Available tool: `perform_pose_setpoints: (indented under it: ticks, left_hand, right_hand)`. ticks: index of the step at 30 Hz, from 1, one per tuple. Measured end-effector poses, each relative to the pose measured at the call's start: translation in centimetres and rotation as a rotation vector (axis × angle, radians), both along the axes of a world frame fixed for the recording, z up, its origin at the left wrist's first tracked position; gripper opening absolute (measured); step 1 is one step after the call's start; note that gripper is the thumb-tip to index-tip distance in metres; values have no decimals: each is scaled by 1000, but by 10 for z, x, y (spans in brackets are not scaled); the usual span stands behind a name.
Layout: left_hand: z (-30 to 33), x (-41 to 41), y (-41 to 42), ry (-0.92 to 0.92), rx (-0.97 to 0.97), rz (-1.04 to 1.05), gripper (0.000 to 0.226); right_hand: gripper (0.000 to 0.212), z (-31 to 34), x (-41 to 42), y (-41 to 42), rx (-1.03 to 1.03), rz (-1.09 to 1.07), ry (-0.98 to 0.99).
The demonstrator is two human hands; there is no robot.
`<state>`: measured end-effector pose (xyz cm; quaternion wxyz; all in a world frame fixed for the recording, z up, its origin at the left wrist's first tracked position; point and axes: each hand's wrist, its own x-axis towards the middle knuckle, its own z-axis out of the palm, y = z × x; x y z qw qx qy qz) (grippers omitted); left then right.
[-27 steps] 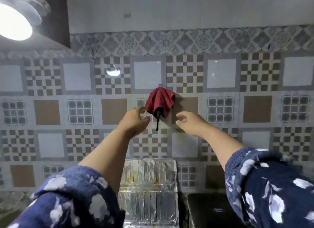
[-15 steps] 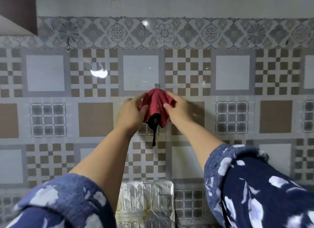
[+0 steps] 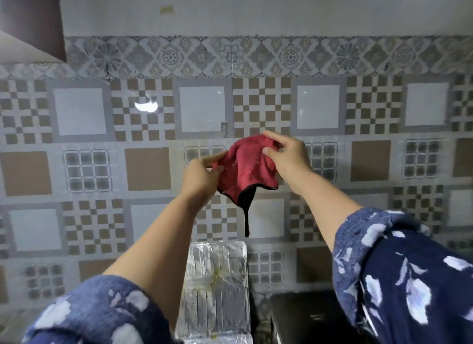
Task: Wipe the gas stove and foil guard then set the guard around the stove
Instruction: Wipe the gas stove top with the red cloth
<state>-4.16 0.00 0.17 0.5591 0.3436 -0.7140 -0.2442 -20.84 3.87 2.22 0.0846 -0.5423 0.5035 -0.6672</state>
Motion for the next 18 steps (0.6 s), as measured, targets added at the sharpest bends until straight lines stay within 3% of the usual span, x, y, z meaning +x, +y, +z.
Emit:
perform_pose_setpoints:
  ticks: [11,18]
  left_hand:
    - [-104,-15,184,-119,308,-107,40]
    - [-150,-37,276,-141,387,-70,39]
  right_hand:
    - [32,-100,-47,177,288,133,-79]
    - [35,-155,-68,271,451,156,-113]
